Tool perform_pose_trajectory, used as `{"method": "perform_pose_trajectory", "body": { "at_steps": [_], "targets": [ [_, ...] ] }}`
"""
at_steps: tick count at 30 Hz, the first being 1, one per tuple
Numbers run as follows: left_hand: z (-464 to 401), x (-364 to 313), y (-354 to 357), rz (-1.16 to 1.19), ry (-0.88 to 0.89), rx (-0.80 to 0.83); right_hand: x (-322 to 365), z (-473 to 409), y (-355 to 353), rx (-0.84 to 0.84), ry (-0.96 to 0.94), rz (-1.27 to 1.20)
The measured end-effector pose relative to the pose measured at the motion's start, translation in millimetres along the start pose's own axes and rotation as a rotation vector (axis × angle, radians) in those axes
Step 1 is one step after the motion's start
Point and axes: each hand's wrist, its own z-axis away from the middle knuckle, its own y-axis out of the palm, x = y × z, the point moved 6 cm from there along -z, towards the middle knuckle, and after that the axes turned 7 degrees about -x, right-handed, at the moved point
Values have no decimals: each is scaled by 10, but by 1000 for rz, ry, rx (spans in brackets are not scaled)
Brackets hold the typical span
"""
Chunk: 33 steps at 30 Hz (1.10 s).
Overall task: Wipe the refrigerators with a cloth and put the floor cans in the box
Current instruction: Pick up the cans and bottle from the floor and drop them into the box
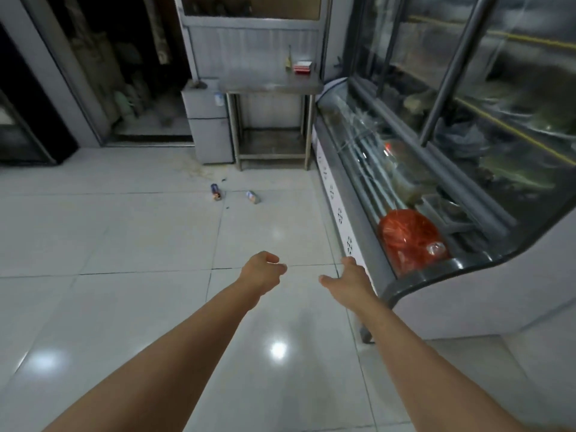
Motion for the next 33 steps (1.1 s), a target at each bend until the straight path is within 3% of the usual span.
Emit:
{"method": "perform_pose_trajectory", "body": {
  "at_steps": [9,21,33],
  "targets": [
    [-769,128,-1364,104,-47,-156,1317,-521,860,74,-150,46],
    [-2643,-349,-2211,121,-91,-280,2696,-2316,1831,180,-215,47],
    [-4544,-777,-3144,164,-138,-301,4127,-3861,2746,232,-242,93]
  ]
}}
